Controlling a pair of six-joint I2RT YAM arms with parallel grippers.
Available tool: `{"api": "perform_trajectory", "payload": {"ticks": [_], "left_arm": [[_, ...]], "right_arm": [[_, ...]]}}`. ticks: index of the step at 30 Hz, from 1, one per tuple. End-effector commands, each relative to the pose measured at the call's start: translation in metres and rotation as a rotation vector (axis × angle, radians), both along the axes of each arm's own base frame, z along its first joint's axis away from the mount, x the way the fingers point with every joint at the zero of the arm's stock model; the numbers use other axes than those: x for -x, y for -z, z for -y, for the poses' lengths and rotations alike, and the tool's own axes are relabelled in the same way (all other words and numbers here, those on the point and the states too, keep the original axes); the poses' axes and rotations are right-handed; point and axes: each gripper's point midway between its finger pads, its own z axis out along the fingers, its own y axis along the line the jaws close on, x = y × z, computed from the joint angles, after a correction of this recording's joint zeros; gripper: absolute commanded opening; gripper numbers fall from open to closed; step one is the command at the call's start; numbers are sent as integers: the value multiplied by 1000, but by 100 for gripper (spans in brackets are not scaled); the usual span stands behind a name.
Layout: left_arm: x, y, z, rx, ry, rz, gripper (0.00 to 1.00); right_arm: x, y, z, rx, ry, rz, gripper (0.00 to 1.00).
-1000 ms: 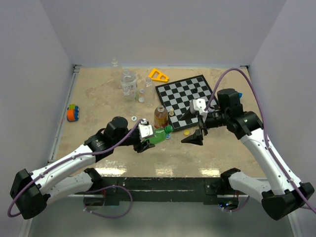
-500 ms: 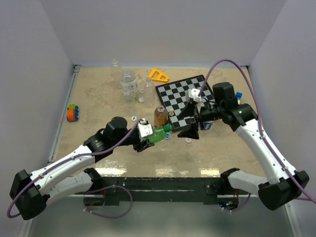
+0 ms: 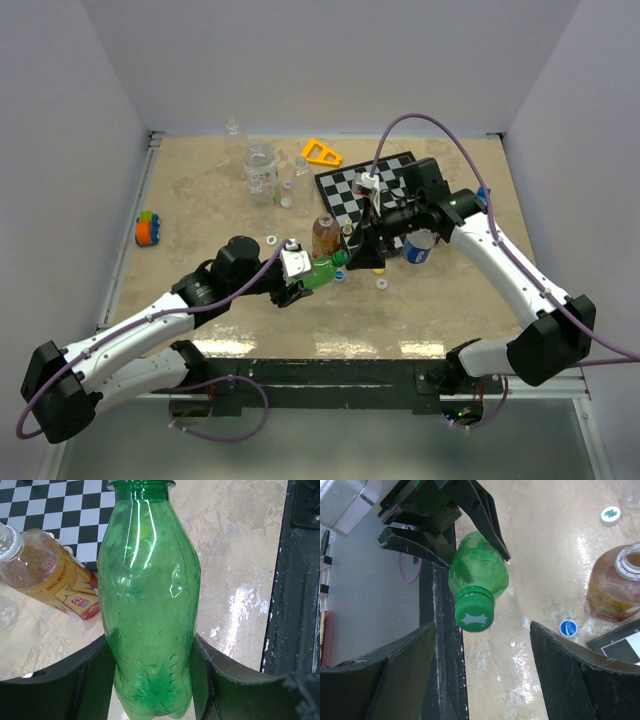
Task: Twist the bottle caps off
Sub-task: Unscrew the bottle cap from the plastic bottle.
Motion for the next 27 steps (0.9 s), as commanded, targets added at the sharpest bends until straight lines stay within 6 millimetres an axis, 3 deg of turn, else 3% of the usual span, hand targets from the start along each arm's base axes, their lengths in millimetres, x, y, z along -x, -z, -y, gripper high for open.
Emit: {"api": "perform_trajectory", "payload": {"ticks": [1, 13, 22, 25, 27], "left_arm": [[-7, -11, 5, 33, -16, 16, 0], [-10, -11, 4, 28, -35, 17, 0], [-12, -9, 2, 18, -42, 22, 0], [-12, -9, 2, 18, -43, 22, 0], [-11, -10, 2, 19, -41, 25, 0]], "right_arm": [[-1, -17, -13, -9, -4, 15, 76], [4, -9, -28, 24, -41, 8, 52], [9, -9, -24, 24, -41, 28, 47], [10, -9, -24, 20, -49, 33, 35], [11, -7, -24, 20, -62, 35, 19]]}}
